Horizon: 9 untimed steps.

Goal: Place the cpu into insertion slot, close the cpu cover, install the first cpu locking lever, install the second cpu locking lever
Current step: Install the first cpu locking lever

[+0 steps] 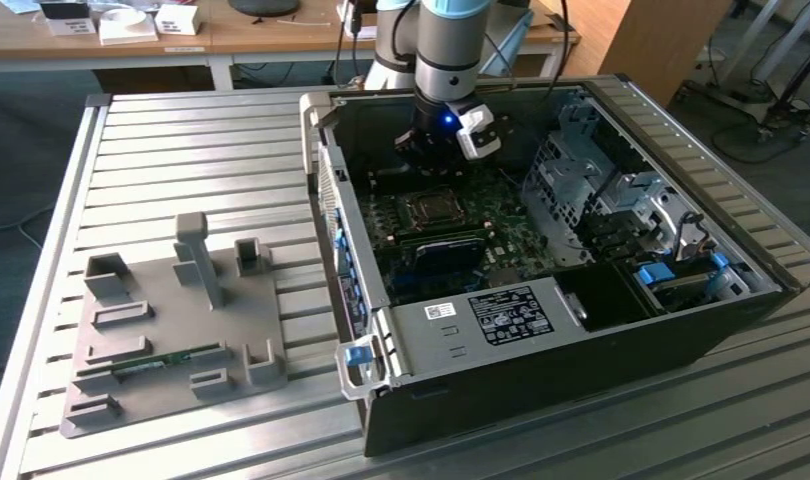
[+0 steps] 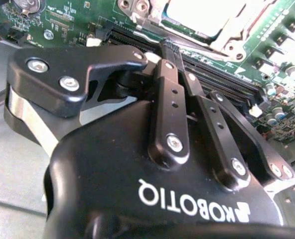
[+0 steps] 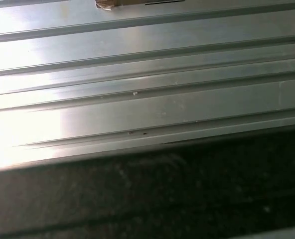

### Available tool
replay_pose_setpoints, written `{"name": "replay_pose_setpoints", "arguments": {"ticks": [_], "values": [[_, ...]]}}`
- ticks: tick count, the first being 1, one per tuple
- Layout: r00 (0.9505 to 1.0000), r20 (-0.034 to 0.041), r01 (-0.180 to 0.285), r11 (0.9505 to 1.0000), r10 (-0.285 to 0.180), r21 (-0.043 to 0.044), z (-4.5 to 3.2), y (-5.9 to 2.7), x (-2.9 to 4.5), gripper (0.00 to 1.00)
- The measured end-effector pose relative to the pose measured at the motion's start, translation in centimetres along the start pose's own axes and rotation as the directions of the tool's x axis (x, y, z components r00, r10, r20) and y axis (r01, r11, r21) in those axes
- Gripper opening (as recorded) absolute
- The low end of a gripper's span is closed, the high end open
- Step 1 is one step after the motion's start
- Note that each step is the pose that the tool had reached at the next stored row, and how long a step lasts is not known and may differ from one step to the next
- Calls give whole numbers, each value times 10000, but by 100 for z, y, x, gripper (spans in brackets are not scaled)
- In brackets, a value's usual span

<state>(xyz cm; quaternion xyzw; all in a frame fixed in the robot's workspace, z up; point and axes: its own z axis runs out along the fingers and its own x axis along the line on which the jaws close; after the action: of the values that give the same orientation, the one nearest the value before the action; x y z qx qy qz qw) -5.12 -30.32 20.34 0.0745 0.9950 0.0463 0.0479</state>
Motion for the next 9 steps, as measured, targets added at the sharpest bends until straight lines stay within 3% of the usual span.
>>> {"name": "replay_pose_setpoints", "arguments": {"ticks": [9], "values": [[9995,30,-329,9995,329,7,4,12,-1,11]]}}
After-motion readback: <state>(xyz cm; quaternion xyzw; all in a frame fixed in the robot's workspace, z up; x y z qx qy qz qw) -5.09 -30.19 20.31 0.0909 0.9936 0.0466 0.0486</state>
